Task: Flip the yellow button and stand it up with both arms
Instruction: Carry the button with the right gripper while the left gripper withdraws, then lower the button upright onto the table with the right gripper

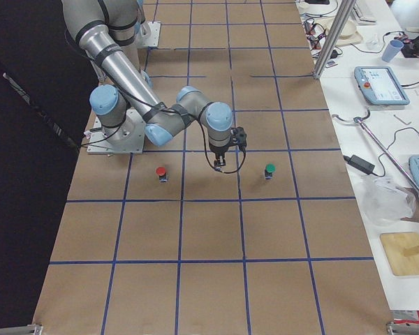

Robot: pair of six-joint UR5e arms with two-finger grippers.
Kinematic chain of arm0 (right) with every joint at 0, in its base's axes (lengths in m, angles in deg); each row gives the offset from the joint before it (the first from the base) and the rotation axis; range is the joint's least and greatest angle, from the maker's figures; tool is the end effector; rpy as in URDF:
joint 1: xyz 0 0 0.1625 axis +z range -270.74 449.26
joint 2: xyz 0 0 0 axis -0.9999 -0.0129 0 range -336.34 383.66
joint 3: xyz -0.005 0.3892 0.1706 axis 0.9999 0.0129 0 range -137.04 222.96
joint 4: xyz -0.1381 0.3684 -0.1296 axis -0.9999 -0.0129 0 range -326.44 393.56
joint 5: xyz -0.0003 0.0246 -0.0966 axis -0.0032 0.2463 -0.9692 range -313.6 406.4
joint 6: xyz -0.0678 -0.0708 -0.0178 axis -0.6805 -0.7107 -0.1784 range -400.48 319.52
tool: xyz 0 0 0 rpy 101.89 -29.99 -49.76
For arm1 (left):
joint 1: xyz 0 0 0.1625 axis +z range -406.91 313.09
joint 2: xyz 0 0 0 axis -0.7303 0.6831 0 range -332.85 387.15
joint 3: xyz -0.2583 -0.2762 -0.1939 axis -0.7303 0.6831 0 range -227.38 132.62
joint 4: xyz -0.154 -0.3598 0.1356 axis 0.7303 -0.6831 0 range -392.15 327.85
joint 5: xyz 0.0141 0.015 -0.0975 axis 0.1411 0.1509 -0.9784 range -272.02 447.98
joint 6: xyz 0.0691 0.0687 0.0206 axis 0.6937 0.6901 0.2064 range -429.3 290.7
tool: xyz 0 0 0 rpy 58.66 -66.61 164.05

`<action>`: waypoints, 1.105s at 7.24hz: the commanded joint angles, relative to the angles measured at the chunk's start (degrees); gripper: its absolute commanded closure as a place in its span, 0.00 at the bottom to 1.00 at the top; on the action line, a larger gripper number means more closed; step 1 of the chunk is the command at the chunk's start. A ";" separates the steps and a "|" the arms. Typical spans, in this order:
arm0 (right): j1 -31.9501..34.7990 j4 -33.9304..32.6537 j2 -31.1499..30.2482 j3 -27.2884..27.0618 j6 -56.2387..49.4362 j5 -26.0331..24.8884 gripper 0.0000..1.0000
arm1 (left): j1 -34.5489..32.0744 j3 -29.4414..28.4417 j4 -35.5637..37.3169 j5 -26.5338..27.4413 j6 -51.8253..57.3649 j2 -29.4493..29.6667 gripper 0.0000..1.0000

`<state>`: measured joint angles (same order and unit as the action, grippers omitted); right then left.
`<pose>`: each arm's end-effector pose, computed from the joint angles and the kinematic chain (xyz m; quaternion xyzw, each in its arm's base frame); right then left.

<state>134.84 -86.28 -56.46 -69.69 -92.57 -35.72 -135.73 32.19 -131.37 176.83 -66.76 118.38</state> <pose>-0.2440 -0.4589 0.2671 -0.0652 0.9952 -0.0357 0.0632 -0.1251 -0.4985 0.5505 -0.0118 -0.9999 0.0002 0.0101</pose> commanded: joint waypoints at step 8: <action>-2.60 -7.17 1.72 -3.80 -4.24 5.31 0.76 | -0.30 -0.12 0.17 2.65 0.01 0.36 0.00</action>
<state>132.24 -93.37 -54.75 -73.41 -96.75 -30.63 -135.97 32.15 -131.26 179.28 -66.76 118.78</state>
